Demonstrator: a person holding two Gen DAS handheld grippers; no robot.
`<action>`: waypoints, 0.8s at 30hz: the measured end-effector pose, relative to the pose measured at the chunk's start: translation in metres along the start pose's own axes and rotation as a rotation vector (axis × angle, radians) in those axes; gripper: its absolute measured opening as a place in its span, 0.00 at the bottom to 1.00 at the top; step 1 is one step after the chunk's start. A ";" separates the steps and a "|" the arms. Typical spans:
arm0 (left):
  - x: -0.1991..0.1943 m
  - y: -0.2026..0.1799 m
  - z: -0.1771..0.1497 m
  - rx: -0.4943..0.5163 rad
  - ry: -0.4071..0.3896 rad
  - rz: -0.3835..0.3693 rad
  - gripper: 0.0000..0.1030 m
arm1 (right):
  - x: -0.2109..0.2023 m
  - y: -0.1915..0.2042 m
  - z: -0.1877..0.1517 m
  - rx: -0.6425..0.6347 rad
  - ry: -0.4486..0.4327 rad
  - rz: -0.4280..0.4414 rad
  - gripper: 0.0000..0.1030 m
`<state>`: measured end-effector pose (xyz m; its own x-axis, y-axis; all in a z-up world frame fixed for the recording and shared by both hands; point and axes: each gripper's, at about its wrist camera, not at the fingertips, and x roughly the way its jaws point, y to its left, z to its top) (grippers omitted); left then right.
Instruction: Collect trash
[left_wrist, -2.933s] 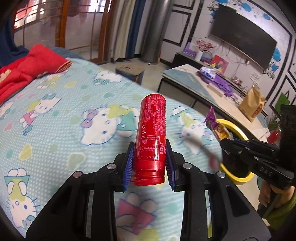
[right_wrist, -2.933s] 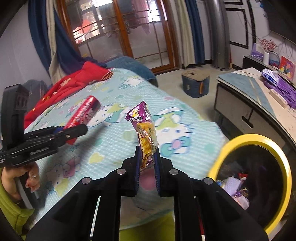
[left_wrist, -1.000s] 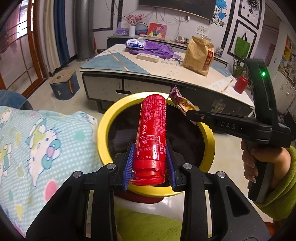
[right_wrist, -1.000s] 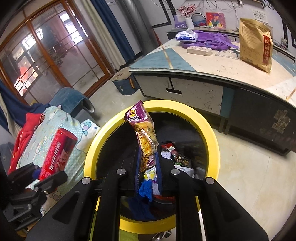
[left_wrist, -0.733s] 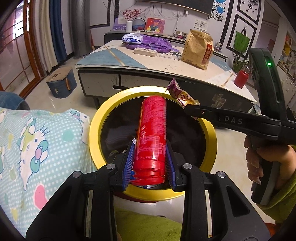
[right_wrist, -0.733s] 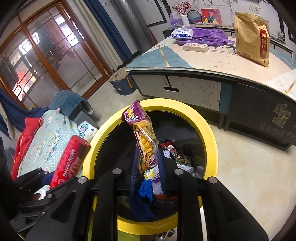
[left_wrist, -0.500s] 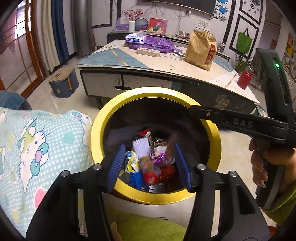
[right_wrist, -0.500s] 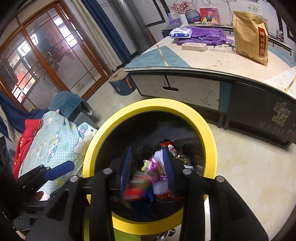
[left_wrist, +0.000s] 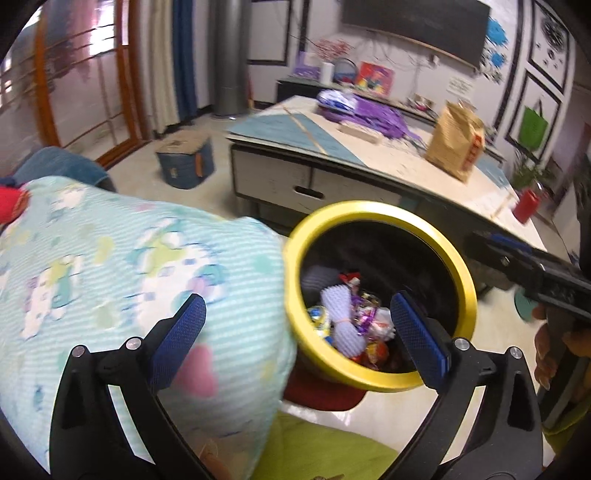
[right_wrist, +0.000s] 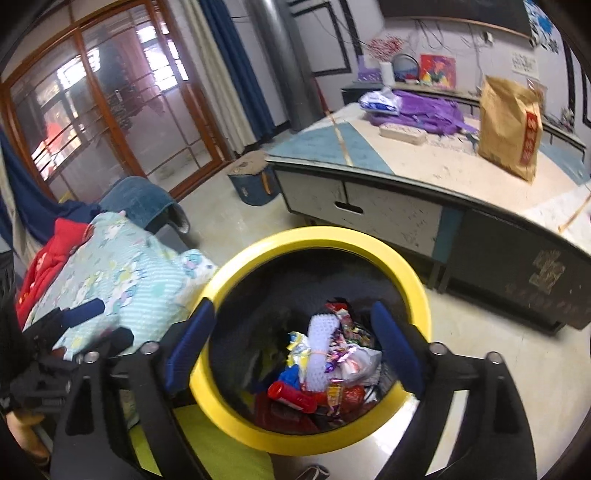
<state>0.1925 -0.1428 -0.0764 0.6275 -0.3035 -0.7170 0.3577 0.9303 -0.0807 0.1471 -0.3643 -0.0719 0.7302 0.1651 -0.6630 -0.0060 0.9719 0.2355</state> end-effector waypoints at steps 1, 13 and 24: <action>-0.006 0.006 -0.001 -0.015 -0.008 0.010 0.89 | -0.002 0.008 -0.001 -0.023 -0.004 0.005 0.87; -0.083 0.061 -0.017 -0.153 -0.141 0.116 0.89 | -0.034 0.096 -0.018 -0.148 -0.117 0.097 0.94; -0.149 0.064 -0.061 -0.117 -0.285 0.197 0.89 | -0.077 0.146 -0.061 -0.236 -0.312 0.064 0.94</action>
<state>0.0796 -0.0258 -0.0166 0.8498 -0.1454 -0.5067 0.1390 0.9890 -0.0507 0.0486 -0.2248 -0.0301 0.8954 0.2031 -0.3963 -0.1887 0.9791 0.0755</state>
